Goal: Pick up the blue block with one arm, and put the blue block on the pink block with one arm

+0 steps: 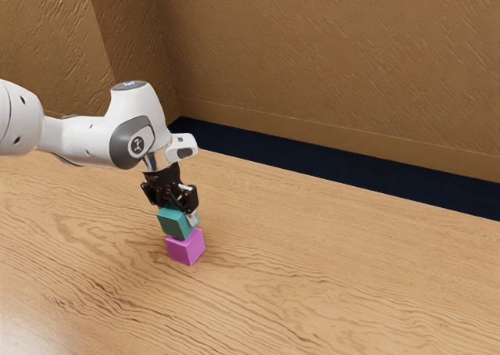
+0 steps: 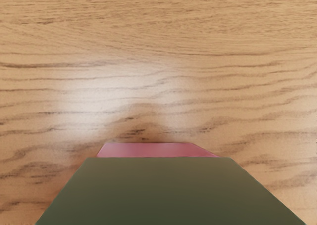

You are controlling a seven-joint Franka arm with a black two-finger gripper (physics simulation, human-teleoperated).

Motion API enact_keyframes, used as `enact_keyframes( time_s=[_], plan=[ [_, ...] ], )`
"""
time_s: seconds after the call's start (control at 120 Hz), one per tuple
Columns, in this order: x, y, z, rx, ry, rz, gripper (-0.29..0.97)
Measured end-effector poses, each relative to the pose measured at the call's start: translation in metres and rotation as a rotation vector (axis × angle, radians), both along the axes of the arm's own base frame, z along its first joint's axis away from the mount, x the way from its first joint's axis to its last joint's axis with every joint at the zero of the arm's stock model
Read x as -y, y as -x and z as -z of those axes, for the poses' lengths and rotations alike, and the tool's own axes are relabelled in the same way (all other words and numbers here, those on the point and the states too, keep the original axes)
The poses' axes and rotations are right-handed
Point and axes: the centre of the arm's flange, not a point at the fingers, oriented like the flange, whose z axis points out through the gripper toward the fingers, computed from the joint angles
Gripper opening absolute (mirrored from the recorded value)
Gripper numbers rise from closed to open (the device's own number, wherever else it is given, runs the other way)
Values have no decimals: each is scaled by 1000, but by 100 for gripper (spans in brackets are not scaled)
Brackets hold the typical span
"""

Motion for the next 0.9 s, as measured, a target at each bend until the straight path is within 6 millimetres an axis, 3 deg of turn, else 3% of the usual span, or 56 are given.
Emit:
enact_keyframes(
  time_s=[0.617, 0.9],
  plan=[
    [2, 2, 0, -6, 8, -39, 34],
    [4, 3, -2, -4, 22, -40, 57]
  ],
)
